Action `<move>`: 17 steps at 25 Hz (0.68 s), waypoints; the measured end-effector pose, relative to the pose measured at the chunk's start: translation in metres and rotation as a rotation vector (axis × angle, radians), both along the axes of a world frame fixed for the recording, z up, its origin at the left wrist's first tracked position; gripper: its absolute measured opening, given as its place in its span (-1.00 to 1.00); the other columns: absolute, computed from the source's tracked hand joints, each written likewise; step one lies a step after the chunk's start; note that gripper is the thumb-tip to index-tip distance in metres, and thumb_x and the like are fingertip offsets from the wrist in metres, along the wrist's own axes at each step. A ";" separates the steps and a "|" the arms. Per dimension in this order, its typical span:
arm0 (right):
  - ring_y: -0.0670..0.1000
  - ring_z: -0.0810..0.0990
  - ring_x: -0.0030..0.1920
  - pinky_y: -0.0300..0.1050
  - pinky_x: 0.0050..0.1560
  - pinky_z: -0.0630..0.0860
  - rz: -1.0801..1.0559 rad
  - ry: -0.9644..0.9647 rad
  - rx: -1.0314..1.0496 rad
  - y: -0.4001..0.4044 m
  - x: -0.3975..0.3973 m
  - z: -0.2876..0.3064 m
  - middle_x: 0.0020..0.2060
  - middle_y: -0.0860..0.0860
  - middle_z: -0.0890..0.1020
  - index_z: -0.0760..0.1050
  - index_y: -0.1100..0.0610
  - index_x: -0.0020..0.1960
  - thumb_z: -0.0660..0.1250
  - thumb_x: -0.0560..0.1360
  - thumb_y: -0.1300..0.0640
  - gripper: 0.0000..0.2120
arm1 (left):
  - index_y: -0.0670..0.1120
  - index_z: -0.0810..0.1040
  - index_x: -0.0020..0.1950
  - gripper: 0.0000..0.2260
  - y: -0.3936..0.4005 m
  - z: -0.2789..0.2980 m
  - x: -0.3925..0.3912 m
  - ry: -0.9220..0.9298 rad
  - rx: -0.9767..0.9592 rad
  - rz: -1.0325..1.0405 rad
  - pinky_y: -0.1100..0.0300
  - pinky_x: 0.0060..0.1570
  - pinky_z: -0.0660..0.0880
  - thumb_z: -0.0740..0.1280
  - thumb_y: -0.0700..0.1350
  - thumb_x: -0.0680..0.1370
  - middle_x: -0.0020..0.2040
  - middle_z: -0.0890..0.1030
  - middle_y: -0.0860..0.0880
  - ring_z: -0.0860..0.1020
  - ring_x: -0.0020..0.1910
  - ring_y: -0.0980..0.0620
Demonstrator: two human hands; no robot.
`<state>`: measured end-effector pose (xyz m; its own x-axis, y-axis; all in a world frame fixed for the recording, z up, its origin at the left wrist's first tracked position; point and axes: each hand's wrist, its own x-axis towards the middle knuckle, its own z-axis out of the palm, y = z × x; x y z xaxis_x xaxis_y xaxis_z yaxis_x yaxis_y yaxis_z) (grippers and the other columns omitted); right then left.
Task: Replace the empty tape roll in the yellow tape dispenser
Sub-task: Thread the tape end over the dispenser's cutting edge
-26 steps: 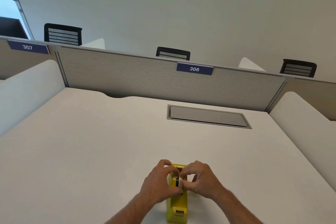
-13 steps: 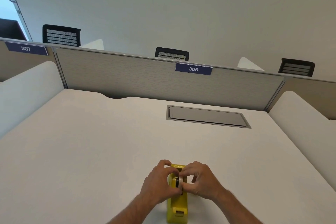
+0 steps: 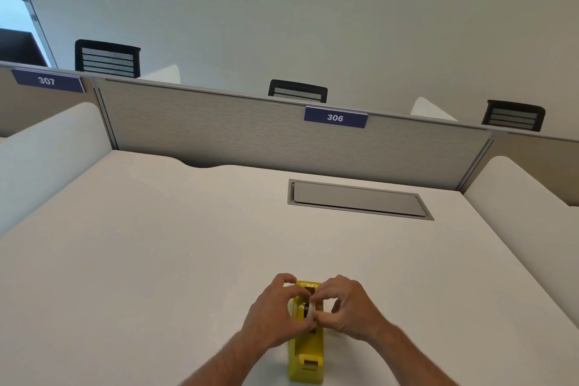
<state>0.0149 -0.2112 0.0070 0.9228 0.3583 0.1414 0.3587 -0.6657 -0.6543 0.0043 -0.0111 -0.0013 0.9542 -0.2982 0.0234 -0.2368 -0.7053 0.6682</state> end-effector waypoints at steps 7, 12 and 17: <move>-0.09 0.61 -0.06 -0.29 -0.26 0.53 -0.017 -0.001 0.051 0.003 0.003 0.000 -0.22 -0.21 0.74 0.72 -0.14 -0.13 0.54 0.29 0.02 -0.83 | 0.24 0.55 0.15 -0.51 -0.001 -0.002 0.000 0.021 0.020 0.018 0.12 0.09 0.56 0.47 0.31 0.27 0.33 0.35 0.22 0.48 0.12 0.18; -0.09 0.61 -0.06 -0.38 -0.26 0.46 -0.042 0.045 0.062 0.002 0.002 -0.001 -0.20 -0.26 0.72 0.72 -0.18 -0.13 0.54 0.30 0.00 -0.84 | 0.23 0.54 0.13 -0.50 -0.001 -0.005 0.003 0.025 0.026 0.017 0.18 0.05 0.55 0.50 0.31 0.24 0.32 0.36 0.21 0.48 0.09 0.18; -0.11 0.61 -0.07 -0.25 -0.18 0.54 -0.018 0.013 0.031 0.003 0.004 0.001 -0.22 -0.26 0.74 0.72 -0.14 -0.14 0.53 0.33 0.09 -0.84 | 0.24 0.52 0.13 -0.48 -0.001 -0.007 0.005 0.034 0.031 0.008 0.19 0.02 0.54 0.51 0.31 0.23 0.33 0.35 0.22 0.49 0.07 0.18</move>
